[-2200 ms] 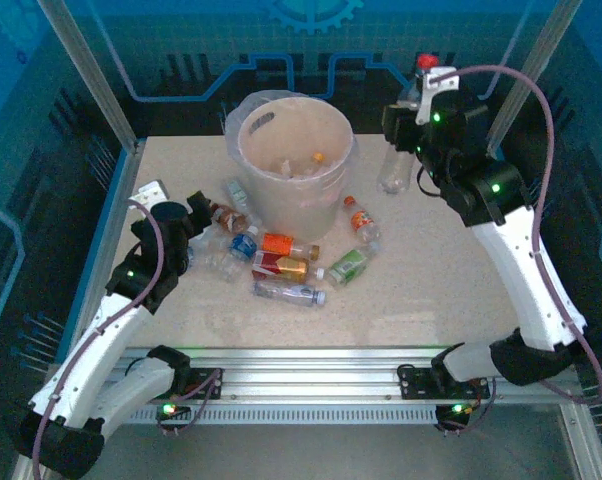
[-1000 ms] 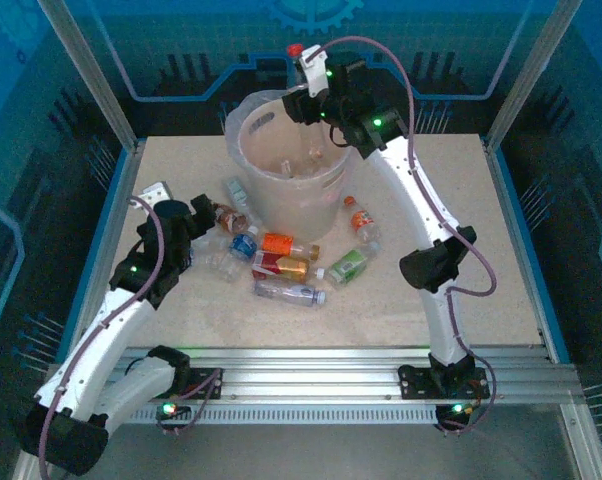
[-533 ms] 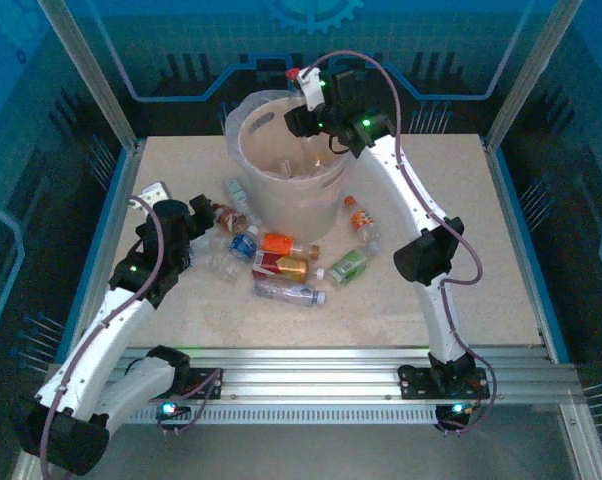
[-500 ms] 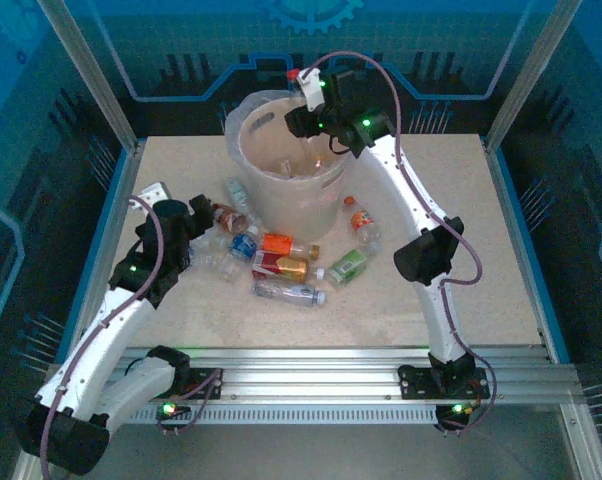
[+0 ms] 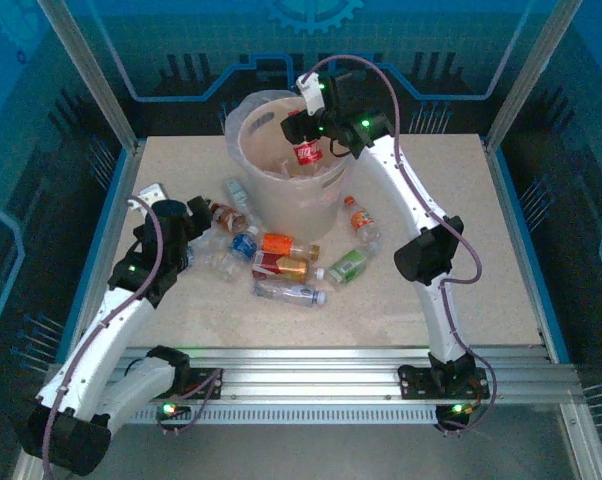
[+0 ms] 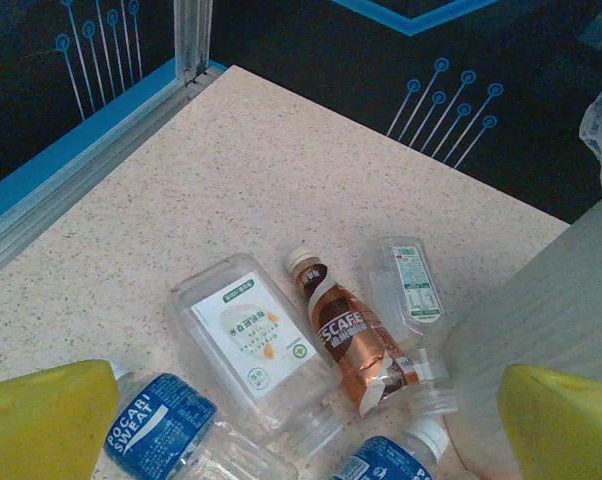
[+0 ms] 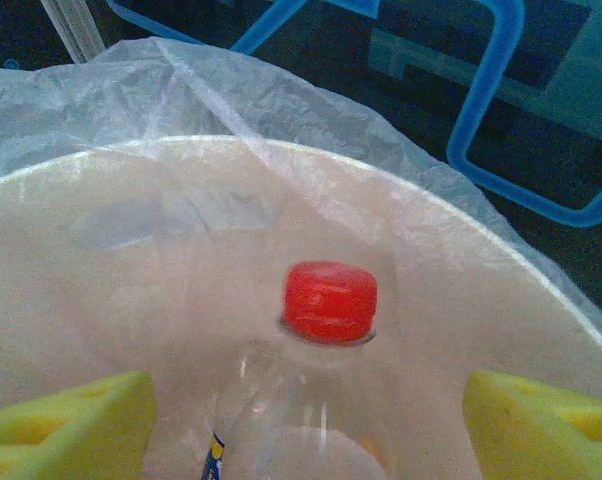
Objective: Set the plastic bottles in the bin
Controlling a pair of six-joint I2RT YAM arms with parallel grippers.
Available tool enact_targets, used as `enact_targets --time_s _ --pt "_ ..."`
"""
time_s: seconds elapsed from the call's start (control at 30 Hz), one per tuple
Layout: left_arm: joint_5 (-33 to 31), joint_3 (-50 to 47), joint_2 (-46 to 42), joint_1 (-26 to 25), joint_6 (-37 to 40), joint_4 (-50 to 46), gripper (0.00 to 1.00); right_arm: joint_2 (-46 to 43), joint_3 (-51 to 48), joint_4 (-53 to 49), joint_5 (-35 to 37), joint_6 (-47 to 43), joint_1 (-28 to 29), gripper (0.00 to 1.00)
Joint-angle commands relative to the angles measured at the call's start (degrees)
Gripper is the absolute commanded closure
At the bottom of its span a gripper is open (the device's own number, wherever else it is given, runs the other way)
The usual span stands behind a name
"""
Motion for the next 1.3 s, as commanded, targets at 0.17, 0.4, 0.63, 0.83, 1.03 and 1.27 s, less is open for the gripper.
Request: enact_targets --time_s 0.17,0.4,0.63,0.83,1.03,1.27 --pt "0.9 0.7 0.0 1.1 0.2 -1.7 0.01 -4.4 -0.2 -2.7 -1.3 0.7 0.1 0.13" --pt "2.4 0.5 1.4 2.2 -0.7 -3.7 0.01 -9.3 -1.1 -5.3 0.6 3.2 1.1 0.0" --pt "2.8 -2.6 3.4 4.7 -7.2 -7.3 0.01 -17.4 -7.2 -11.3 8.1 9.7 1.7 0.0" --pt "10.1 -8.4 4.7 10.0 -15.2 -5.9 0.01 -29.8 -27.6 -8.1 13.3 14.5 1.3 0.0" --pt "19.8 -13.4 8.0 16.1 -21.4 0.4 0.01 -38.7 -42.5 -6.4 17.3 19.2 -0.5 0.0" --pt "23.9 -14.5 12.7 18.6 -23.1 5.8 0.01 -43.0 -51.7 -6.8 17.6 21.4 -2.3 0.0"
